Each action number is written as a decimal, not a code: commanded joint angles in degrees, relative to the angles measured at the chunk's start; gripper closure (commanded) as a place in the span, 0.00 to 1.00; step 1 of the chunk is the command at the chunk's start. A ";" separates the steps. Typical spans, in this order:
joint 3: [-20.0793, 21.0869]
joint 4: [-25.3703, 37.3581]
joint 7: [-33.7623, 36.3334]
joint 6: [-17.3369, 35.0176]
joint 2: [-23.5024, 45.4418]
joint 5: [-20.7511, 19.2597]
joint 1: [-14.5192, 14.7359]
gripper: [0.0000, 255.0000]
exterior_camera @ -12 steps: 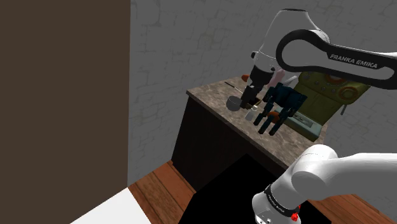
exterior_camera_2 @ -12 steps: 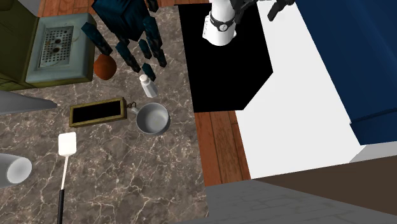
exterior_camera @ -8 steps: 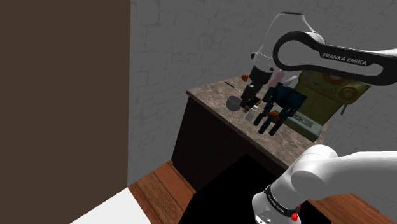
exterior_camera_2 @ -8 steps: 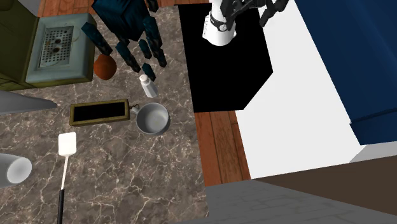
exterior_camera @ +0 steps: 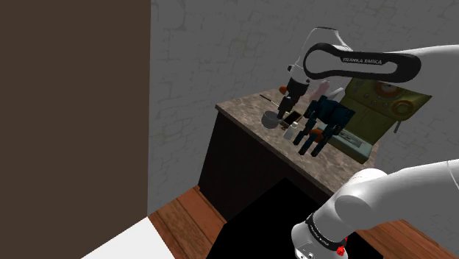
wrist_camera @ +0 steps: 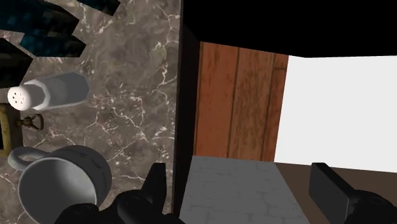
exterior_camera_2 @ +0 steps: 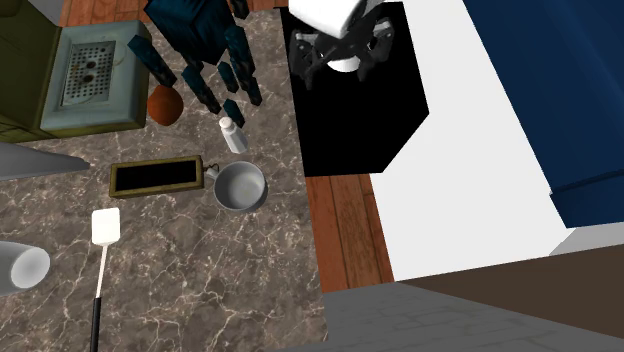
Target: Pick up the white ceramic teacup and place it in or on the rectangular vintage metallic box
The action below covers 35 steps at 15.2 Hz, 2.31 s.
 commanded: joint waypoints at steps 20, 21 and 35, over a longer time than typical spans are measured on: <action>-14.97 31.94 -30.85 7.61 44.71 15.19 -8.15 0.00; -14.92 34.41 -32.08 7.11 47.17 16.31 -9.10 0.00; -14.03 35.71 -34.70 11.09 53.41 19.20 -11.03 0.00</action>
